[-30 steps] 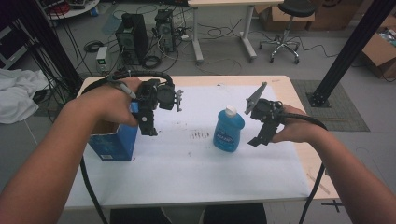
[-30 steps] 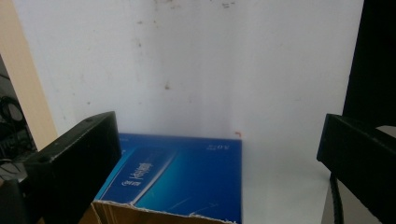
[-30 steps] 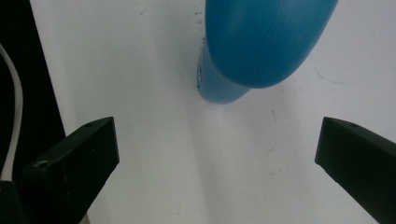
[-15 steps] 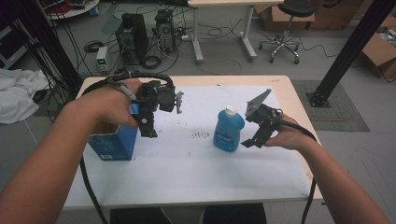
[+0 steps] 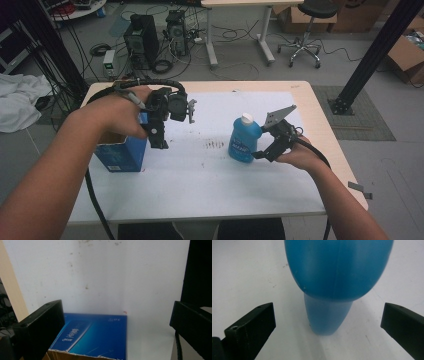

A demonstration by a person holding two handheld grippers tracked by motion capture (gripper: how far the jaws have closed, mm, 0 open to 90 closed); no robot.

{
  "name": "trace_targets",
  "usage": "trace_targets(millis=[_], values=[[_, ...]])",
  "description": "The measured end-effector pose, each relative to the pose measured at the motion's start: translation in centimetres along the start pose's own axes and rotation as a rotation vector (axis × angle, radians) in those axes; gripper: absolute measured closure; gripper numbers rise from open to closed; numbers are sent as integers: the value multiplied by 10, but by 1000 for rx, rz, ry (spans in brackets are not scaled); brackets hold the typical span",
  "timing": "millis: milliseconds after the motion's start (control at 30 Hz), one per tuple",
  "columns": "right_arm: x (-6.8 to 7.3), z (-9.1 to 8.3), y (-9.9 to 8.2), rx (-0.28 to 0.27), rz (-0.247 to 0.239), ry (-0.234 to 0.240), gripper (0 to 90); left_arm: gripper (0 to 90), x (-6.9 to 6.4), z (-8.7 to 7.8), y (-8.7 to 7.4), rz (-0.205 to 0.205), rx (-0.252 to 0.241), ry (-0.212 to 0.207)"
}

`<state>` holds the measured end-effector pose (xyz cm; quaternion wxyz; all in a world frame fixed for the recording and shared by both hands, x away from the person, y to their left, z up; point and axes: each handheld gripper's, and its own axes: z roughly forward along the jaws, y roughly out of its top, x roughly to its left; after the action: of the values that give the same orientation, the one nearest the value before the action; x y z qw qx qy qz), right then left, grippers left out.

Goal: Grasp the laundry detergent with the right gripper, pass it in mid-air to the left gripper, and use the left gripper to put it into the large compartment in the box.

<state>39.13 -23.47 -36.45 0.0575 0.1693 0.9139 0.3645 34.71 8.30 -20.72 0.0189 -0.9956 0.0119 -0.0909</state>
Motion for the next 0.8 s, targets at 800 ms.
trace_targets(millis=[800], values=[[-2,35,-14,-223,40,-27,0,1,-3,-1,-2,-7,7,4]])
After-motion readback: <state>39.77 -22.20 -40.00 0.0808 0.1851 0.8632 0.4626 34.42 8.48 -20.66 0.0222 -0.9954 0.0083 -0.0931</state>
